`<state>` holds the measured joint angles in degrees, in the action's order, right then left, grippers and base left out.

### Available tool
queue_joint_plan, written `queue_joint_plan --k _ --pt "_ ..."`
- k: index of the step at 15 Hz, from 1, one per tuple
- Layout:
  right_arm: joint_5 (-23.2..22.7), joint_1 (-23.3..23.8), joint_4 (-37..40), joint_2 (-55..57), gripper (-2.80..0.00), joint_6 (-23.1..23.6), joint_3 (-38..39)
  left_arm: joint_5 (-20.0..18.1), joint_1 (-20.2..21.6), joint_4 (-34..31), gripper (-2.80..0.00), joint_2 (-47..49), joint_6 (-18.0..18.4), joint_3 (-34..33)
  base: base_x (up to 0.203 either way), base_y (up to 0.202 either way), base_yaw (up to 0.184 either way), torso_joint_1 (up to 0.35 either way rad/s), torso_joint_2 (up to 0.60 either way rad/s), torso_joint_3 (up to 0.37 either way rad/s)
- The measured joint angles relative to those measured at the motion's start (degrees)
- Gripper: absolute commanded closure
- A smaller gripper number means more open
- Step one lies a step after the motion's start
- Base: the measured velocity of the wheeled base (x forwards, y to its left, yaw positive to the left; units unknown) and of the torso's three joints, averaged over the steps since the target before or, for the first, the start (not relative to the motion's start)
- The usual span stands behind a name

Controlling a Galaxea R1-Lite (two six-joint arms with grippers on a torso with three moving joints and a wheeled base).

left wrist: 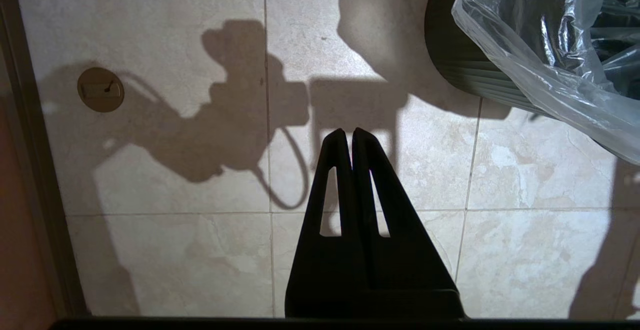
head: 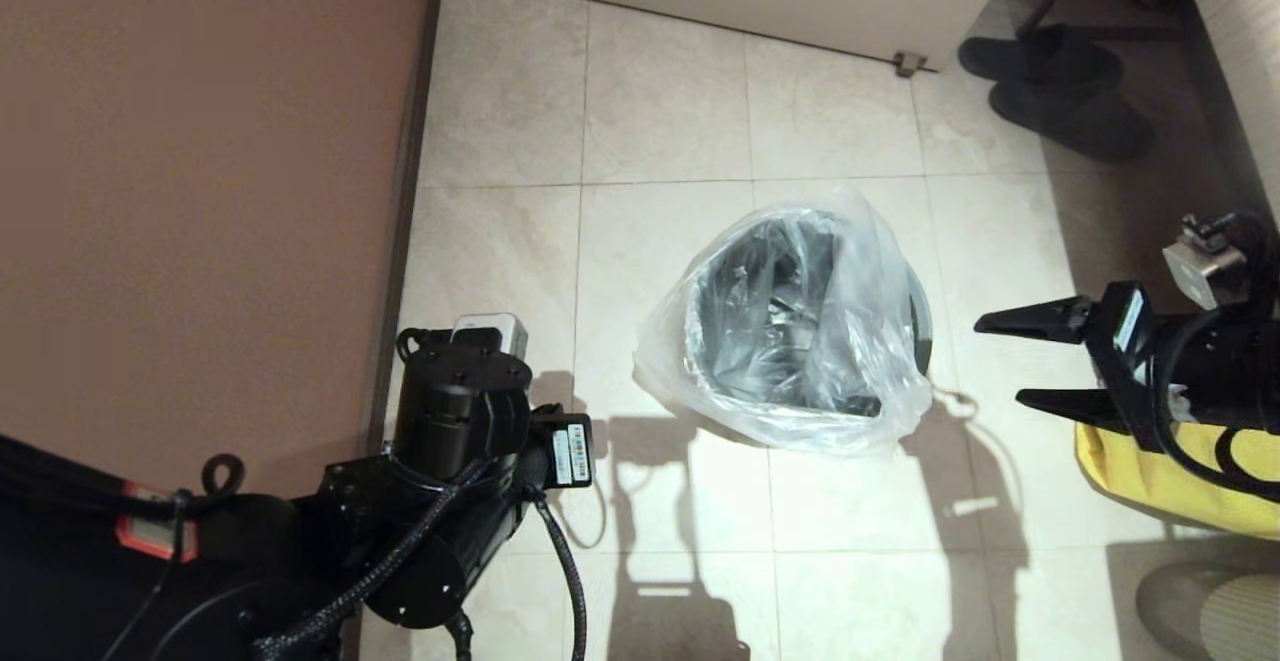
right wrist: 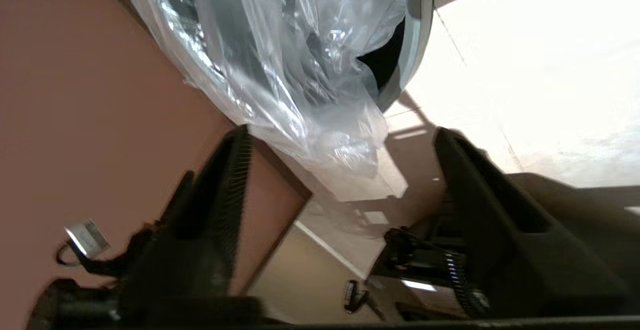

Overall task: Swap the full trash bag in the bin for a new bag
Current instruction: Put the new garbage bag on the trash can

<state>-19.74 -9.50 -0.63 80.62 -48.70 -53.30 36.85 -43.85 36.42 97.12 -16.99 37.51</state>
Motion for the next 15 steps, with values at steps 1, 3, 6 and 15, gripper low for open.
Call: queue_joint_plan --k 1,3,6,15 --pt "0.00 0.02 0.36 -0.80 0.00 1.67 0.31 0.00 0.11 -0.01 0.00 -0.25 -0.01 -0.17 0.000 0.000 0.000 0.000 0.00 0.000" --pt "0.00 -0.15 1.38 -2.03 0.00 4.76 0.63 0.00 0.20 0.02 0.00 -0.64 -0.02 -0.41 0.000 0.000 0.000 0.000 0.00 0.000" --pt "1.39 -3.04 2.39 -3.74 0.00 15.08 2.70 0.00 -0.02 0.09 0.00 -0.81 -0.06 -0.41 0.000 0.000 0.000 0.000 0.00 0.000" --pt "10.01 -8.75 -5.81 0.07 -2.80 44.47 6.79 -0.97 1.22 -0.26 0.00 -0.24 1.33 -1.49 0.000 0.000 0.000 0.000 0.00 0.000"
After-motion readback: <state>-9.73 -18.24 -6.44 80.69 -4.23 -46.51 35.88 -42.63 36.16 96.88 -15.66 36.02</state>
